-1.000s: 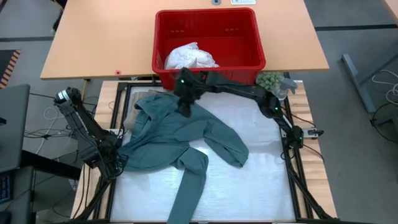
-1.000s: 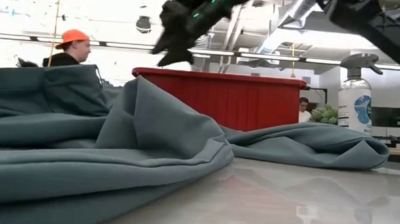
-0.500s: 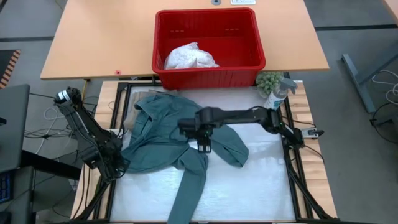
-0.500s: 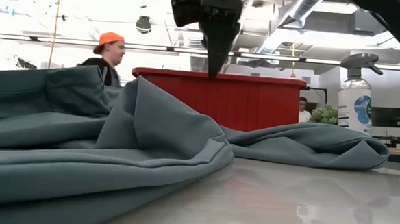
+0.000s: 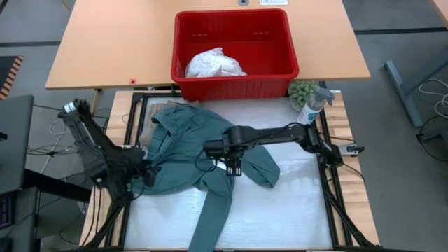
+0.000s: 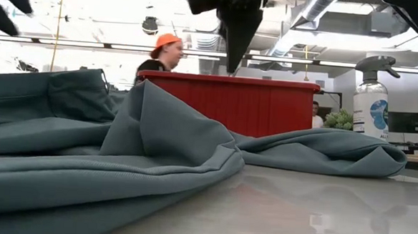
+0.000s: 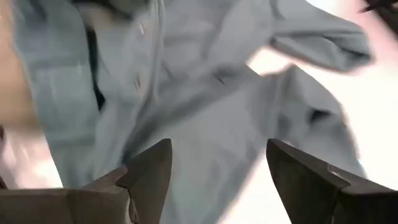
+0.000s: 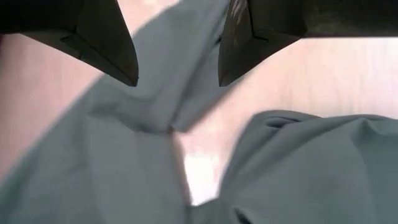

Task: Fold Laundry from Bin
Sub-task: Fold the blue pants in the red bin

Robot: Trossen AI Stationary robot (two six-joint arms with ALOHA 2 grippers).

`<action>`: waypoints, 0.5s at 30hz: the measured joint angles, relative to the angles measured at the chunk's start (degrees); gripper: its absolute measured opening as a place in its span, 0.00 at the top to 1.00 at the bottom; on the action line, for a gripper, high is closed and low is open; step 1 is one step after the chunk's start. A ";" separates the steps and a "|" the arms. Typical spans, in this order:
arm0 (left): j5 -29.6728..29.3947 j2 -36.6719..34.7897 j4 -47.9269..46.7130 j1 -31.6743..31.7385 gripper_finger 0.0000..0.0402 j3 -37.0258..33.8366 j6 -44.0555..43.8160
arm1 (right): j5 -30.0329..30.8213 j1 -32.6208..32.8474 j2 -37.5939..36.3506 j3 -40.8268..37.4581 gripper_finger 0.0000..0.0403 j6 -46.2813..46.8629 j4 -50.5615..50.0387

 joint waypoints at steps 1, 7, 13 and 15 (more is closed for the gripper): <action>-0.74 0.64 1.27 1.41 0.38 -0.86 2.62 | 0.71 -0.02 -0.72 0.00 0.39 0.72 -0.34; -1.09 4.03 7.02 11.29 0.38 -5.29 12.42 | 3.06 0.00 -6.08 0.02 0.39 7.34 -1.48; 4.86 4.83 -7.13 20.20 0.38 -5.58 2.56 | 6.18 1.47 -9.77 -1.93 0.39 19.30 -1.45; 6.42 4.11 -12.17 21.71 0.38 -5.58 -2.01 | 8.08 2.58 -10.03 -5.13 0.39 23.19 -1.50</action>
